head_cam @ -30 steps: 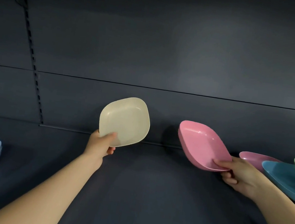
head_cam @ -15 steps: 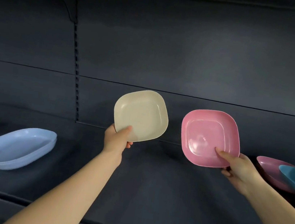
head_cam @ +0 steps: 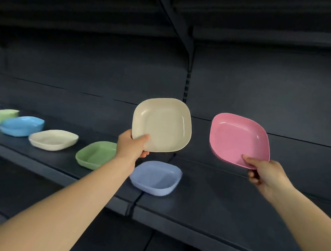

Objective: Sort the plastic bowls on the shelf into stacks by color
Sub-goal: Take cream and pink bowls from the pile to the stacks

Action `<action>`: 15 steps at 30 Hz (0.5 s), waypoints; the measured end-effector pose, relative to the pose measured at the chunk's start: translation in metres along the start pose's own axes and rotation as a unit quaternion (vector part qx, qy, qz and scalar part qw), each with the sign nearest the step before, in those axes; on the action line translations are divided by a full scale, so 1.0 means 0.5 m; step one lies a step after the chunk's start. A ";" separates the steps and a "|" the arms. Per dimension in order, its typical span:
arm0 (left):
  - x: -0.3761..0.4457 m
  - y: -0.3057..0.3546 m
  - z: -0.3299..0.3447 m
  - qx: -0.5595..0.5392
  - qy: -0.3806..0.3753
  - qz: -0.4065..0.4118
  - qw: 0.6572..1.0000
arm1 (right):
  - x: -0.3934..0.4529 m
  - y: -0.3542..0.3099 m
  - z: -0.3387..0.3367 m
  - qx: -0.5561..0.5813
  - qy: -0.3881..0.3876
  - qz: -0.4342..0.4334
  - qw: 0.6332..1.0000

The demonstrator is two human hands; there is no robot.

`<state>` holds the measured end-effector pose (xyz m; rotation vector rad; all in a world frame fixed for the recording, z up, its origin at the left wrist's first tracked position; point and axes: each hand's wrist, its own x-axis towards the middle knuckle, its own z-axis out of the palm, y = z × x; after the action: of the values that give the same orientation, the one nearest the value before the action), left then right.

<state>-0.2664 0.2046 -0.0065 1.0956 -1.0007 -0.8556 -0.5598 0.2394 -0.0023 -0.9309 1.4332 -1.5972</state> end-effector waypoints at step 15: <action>0.169 0.023 -0.620 0.050 0.112 -0.013 0.992 | -0.225 0.045 0.609 0.016 -0.118 -0.002 0.993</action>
<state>0.0544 0.2229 -0.0217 1.2636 -0.8502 -0.6920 -0.2354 0.2110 0.0018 -1.0663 1.2389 -1.4552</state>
